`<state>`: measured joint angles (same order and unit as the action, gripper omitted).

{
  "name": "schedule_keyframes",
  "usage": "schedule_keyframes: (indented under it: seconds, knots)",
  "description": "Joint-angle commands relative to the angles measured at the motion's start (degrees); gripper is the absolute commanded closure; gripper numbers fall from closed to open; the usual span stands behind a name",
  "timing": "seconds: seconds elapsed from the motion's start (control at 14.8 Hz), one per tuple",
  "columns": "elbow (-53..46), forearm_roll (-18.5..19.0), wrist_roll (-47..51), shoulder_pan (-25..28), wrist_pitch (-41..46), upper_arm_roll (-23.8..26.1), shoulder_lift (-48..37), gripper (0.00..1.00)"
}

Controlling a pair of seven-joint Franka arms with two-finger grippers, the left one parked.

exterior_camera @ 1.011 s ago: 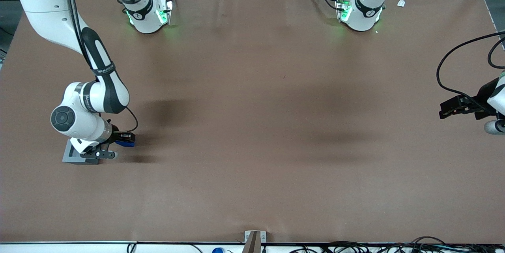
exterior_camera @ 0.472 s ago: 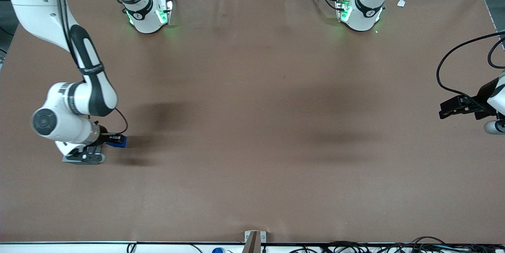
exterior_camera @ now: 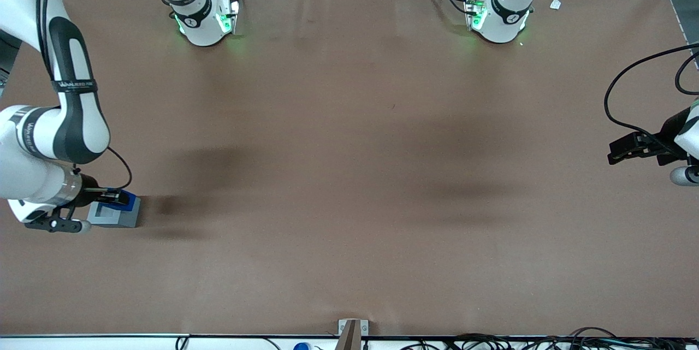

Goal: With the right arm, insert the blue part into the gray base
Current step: 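Carry the blue block over the gray base's square hole, then lower the blue block into the gray base's hole, pressing down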

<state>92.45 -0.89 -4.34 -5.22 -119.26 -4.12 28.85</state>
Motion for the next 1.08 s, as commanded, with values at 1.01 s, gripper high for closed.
schedule_keyframes:
  seconds: [1.01]
  knots:
    - [-1.7,0.6,-5.4,-5.8,-3.2,0.8,4.3,0.94]
